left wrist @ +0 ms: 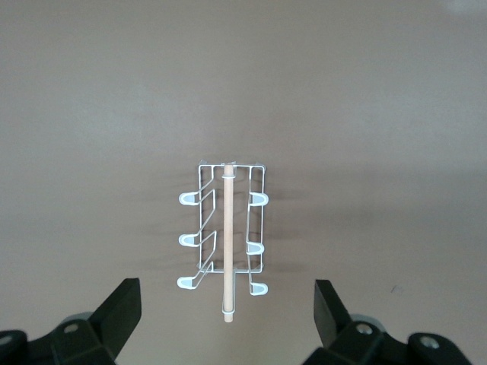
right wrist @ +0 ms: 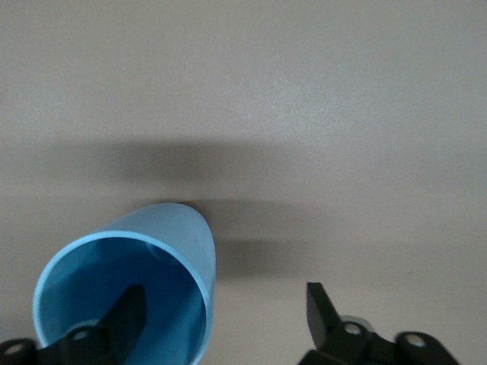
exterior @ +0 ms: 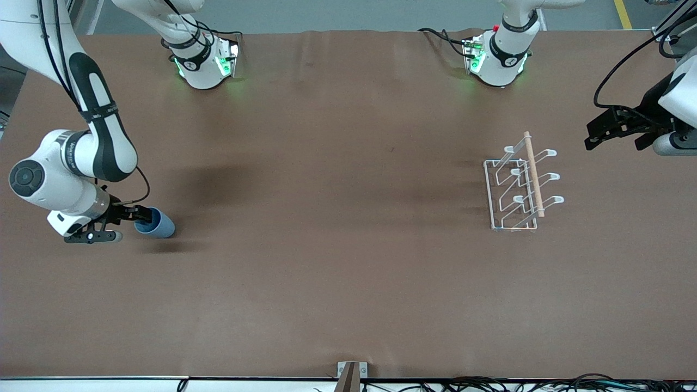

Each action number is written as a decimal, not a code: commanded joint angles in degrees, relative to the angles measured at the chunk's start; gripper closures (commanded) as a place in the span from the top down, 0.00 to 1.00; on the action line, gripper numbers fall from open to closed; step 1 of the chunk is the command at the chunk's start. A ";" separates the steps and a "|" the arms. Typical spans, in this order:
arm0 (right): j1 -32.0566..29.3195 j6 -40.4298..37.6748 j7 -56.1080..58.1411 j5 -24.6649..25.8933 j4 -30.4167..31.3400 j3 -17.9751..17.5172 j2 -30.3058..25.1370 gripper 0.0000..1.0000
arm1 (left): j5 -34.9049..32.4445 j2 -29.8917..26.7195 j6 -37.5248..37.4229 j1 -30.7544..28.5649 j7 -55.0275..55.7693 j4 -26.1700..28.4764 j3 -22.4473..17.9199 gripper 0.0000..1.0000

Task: Hang cup on cup holder
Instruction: 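Lower the right gripper onto the blue cup and close on it, then lift the blue cup with the right gripper while the left gripper approaches, then grasp the blue cup with the left gripper from the right gripper, then carry the cup with the left gripper while the right gripper withdraws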

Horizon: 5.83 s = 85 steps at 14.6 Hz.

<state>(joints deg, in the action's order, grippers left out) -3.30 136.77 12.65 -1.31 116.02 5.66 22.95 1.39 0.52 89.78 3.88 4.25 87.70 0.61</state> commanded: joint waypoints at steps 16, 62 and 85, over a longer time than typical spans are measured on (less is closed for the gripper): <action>2.15 -31.56 0.36 -4.58 -25.75 -0.65 0.08 0.01 | -0.15 0.45 0.58 0.77 -0.91 -0.51 0.09 1.00; 11.56 -34.91 -6.59 -69.44 -17.84 -24.38 -2.74 0.01 | 13.73 18.73 26.24 9.22 -33.96 -1.13 33.14 0.64; 5.76 -38.35 -18.54 -12.63 -19.25 -7.34 -10.12 1.00 | -10.24 11.43 -6.43 -1.60 -37.38 -0.34 33.23 0.00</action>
<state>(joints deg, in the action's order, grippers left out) 2.15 96.31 -5.05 -22.50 96.49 -3.99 13.31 -3.83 12.96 86.47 1.91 -30.77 86.65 33.28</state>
